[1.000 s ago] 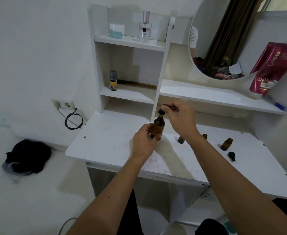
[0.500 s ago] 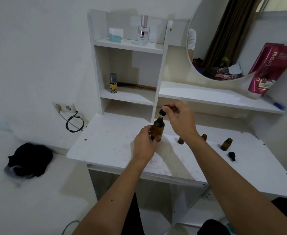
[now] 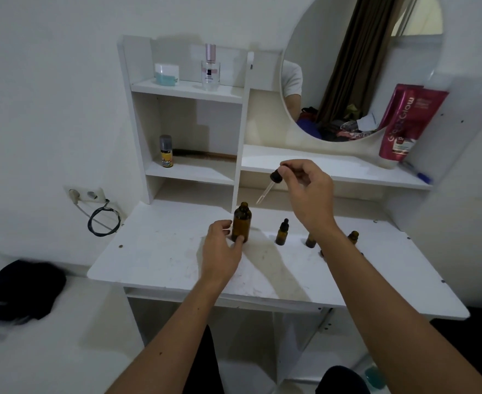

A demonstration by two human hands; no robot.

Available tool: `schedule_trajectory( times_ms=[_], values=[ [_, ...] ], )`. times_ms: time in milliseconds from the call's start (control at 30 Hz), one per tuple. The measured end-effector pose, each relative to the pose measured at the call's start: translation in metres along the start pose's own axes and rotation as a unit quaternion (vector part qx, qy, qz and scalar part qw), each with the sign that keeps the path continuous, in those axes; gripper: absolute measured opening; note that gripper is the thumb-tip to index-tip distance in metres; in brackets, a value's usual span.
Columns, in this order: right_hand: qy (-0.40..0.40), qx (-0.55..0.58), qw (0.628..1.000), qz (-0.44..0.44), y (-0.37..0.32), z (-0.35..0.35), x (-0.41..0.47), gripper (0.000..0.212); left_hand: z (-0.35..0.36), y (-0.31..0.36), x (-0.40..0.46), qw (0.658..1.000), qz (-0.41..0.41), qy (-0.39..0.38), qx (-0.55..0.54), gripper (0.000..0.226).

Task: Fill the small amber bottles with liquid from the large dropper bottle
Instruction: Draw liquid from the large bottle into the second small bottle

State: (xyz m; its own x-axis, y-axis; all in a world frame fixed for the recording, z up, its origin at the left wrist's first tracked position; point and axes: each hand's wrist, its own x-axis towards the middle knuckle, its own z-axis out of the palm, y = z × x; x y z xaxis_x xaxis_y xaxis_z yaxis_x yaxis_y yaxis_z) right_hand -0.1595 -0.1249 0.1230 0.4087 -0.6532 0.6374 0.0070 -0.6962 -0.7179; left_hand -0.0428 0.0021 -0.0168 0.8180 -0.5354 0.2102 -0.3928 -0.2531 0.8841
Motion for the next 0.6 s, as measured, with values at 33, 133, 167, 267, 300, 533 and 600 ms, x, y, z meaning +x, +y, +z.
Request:
schedule_trajectory(
  times_ms=[33, 133, 167, 267, 300, 533, 600],
  values=[
    [0.004, 0.0, 1.0, 0.003, 0.003, -0.006, -0.003, 0.011, 0.0, 0.001, -0.003, 1.0, -0.003, 0.007, -0.004, 0.045],
    [0.01, -0.014, 1.0, 0.015, 0.017, -0.028, -0.012, 0.011, 0.003, 0.005, -0.018, 1.0, -0.009, 0.018, -0.017, 0.037],
    [0.012, -0.024, 1.0, 0.015, 0.022, -0.037, -0.015, 0.012, 0.006, 0.007, -0.024, 1.0, -0.004, 0.012, -0.024, 0.035],
    [0.026, -0.06, 0.998, 0.015, 0.036, -0.062, -0.022, 0.015, 0.024, 0.013, -0.04, 0.999, 0.012, -0.027, -0.044, 0.033],
    [0.032, -0.069, 0.997, 0.019, 0.04, -0.07, -0.024, 0.016, 0.03, 0.016, -0.044, 0.998, 0.016, -0.044, -0.051, 0.031],
    [0.058, -0.097, 0.993, 0.039, 0.061, -0.105, -0.026, 0.015, 0.086, 0.043, -0.053, 0.983, 0.066, -0.159, -0.057, 0.043],
    [0.06, -0.1, 0.992, 0.043, 0.067, -0.108, -0.026, 0.014, 0.101, 0.051, -0.052, 0.981, 0.07, -0.172, -0.048, 0.05]
  ],
)
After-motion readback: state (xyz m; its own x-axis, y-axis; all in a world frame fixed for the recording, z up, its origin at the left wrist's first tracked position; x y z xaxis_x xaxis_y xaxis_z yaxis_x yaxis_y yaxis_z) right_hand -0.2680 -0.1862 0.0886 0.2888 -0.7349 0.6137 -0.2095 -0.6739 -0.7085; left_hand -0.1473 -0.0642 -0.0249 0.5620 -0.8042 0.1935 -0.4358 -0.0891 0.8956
